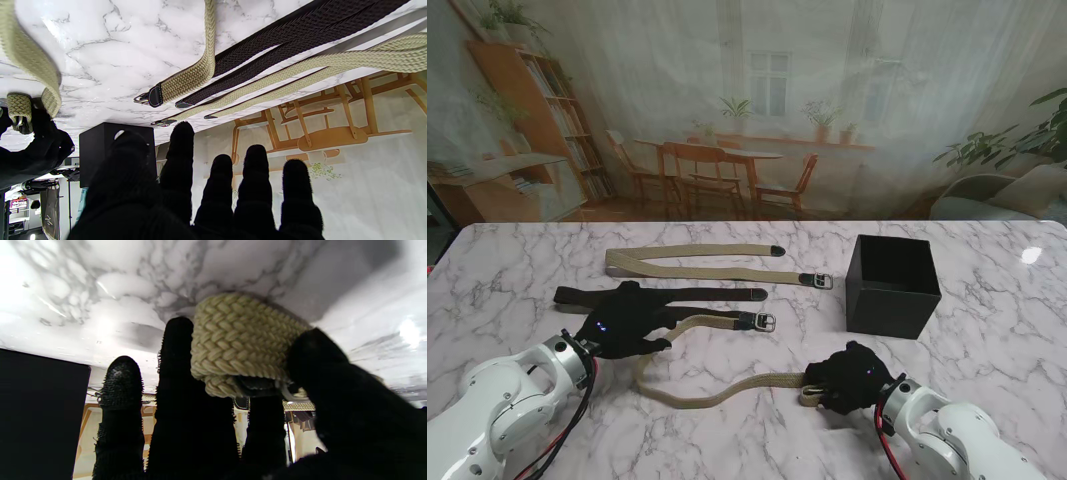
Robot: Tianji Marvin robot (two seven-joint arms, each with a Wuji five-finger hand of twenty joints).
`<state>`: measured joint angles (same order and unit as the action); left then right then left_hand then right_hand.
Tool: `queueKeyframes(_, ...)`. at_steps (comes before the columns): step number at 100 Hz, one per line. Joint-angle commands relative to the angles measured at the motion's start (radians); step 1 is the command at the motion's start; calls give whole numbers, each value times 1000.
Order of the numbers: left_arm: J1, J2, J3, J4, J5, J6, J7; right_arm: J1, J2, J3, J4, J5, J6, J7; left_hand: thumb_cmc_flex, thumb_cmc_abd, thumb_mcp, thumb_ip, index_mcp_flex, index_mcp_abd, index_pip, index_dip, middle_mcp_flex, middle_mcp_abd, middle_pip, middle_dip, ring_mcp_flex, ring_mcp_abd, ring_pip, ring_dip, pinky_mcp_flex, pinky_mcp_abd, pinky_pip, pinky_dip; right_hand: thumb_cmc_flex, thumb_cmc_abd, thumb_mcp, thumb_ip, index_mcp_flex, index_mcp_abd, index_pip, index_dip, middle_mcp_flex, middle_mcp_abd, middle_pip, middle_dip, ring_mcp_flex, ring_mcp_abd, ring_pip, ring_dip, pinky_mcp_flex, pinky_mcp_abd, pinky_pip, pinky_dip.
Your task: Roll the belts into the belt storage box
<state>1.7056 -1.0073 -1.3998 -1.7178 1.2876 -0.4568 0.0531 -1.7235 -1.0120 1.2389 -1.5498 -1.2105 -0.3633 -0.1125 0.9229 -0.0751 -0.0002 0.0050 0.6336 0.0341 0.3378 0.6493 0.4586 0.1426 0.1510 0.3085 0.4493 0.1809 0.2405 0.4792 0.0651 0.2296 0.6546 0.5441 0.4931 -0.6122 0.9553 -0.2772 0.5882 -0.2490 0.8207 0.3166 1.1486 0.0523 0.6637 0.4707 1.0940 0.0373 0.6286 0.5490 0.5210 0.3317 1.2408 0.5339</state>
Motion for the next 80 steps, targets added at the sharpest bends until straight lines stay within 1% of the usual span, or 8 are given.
queueKeyframes(1, 0, -1, 3, 4, 1, 0, -8, 2, 5, 4, 4, -10, -8, 12, -8, 31, -16, -18, 8, 17, -5, 4, -45, 15, -22, -10, -27, 5, -23, -10, -22, 38, -30, -8, 68, 67, 148, 113, -150, -43, -212, -31, 179, -115, 117, 22, 36, -56, -39, -13, 9, -8, 27, -18)
queueKeyframes(6, 1, -1, 2, 4, 2, 0, -6, 6, 4, 3, 7, -5, -15, 7, -9, 31, -16, -18, 8, 18, -5, 4, -45, 18, -22, -10, -27, 5, -23, -10, -23, 38, -30, -8, 65, 74, 158, 160, -246, -81, -221, -61, 223, -98, 101, 21, 63, -47, -37, -13, 20, -6, 30, -19)
queueKeyframes(26, 4, -1, -1, 5, 5, 0, 1, 18, 3, -5, 18, -2, -19, -15, -8, 30, -16, -18, 8, 17, -5, 5, -44, 16, -22, -10, -26, 5, -23, -10, -22, 39, -31, -8, 107, 102, 151, 163, -335, -197, -191, -83, 309, -59, 96, 31, 172, 1, 11, 1, 75, 30, 50, -23)
queueKeyframes(55, 5, -1, -3, 8, 6, 0, 4, 12, -3, -8, 11, 45, -12, 16, -7, 30, -16, -18, 7, 17, -4, 5, -44, 16, -22, -10, -27, 6, -24, -10, -23, 39, -33, -9, 228, 233, 86, 164, 86, -298, -57, -25, 257, -37, 98, 67, 153, 35, -12, -10, 27, 133, 2, -49)
queueKeyframes(62, 4, -1, -2, 8, 5, 0, 4, 6, -3, -5, 2, 52, -6, 42, -7, 31, -16, -18, 7, 18, -5, 5, -45, 16, -22, -10, -28, 5, -24, -10, -24, 38, -34, -9, 223, 222, 91, 161, 181, -215, -57, -29, 258, -40, 94, 66, 143, 30, -20, -10, 15, 130, -12, -45)
queueKeyframes(65, 3, -1, -1, 9, 5, 0, 4, 8, -4, -6, 4, 56, -4, 40, -7, 31, -16, -18, 8, 17, -4, 5, -44, 14, -22, -10, -27, 6, -24, -10, -23, 39, -34, -9, 218, 177, 100, 72, 199, -110, -19, -172, 271, -46, 79, 53, 143, 19, -23, -8, 20, 115, -16, -34)
queueKeyframes(70, 2, -1, 0, 10, 5, 0, 3, 5, -4, -4, -1, 69, -2, 59, -7, 30, -16, -19, 8, 16, -4, 5, -44, 16, -22, -10, -27, 6, -24, -10, -24, 38, -35, -10, 199, 122, 98, 20, 215, -25, 77, -274, 279, -56, 27, 25, 132, 10, -42, -13, 11, 91, -25, -32)
queueKeyframes(80, 1, -1, 1, 10, 4, 0, 1, 1, -2, 7, -17, 72, -17, 91, -7, 31, -16, -18, 7, 18, -5, 5, -44, 16, -22, -10, -28, 5, -24, -10, -24, 40, -36, -11, -47, 64, 87, 40, 217, 191, 87, -185, 273, -84, -88, -30, 114, -16, -93, -32, 7, 55, -32, -34)
